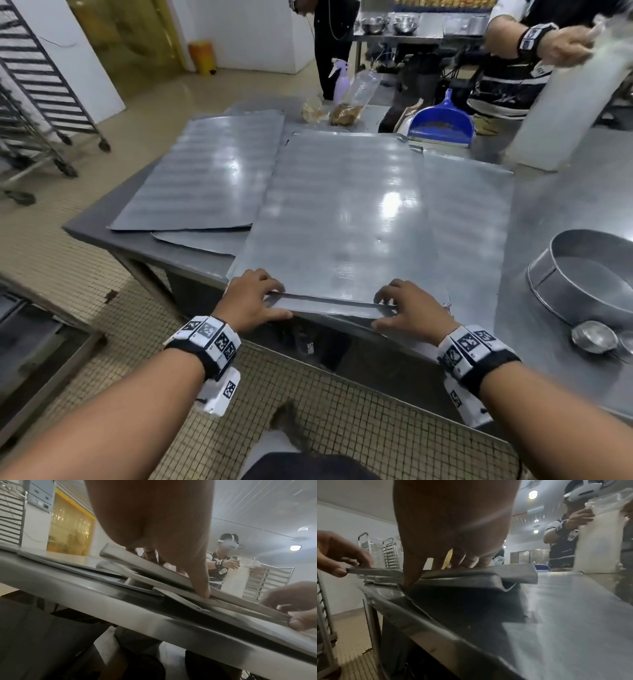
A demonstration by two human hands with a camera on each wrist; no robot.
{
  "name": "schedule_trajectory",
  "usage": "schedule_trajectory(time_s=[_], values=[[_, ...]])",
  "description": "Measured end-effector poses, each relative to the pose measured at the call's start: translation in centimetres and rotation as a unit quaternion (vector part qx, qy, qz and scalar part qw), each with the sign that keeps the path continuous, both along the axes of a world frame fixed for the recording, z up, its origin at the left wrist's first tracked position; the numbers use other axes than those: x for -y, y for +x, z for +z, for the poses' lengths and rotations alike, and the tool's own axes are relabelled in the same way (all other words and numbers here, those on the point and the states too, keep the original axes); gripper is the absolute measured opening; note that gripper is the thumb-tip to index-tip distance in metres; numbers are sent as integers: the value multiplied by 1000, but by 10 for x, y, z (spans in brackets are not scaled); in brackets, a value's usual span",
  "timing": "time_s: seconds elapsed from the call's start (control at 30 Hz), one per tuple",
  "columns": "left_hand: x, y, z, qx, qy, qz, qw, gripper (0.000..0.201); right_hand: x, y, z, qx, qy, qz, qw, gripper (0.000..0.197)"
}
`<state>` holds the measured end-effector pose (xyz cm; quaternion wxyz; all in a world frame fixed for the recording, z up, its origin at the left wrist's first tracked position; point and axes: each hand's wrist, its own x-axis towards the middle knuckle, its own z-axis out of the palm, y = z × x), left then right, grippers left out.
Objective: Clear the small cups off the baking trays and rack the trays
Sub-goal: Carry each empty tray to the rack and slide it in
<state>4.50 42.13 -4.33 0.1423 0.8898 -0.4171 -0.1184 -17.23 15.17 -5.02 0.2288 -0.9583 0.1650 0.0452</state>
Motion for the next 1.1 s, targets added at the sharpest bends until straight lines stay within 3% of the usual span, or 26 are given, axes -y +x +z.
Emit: schedule_trajectory(time_s=[0.23,0.53,0.7,0.83,0.93,1.1], values=[[-7,-6,-13,8,-57,23,998,35,-13,-6,-7,38,14,-31,999,17],[-7,-9,-12,4,-47,47,998,38,-24,-5,-5,58,4,-73,996,10],[-10,-6,-4,-38,-86,55,994,44,-20,-4,-2,66,24,-91,993,30],[-19,7,-8,88,-154,231,957,58,11,-13,-4,133,-3,-242,961,48],[-26,21,-12,-48,-137,337,930,70,40,-19,-11,80,26,-349,933,65],[-26,51,-27,-266,-186,287,901,67,56,-4,-29,39,96,-378,920,73]])
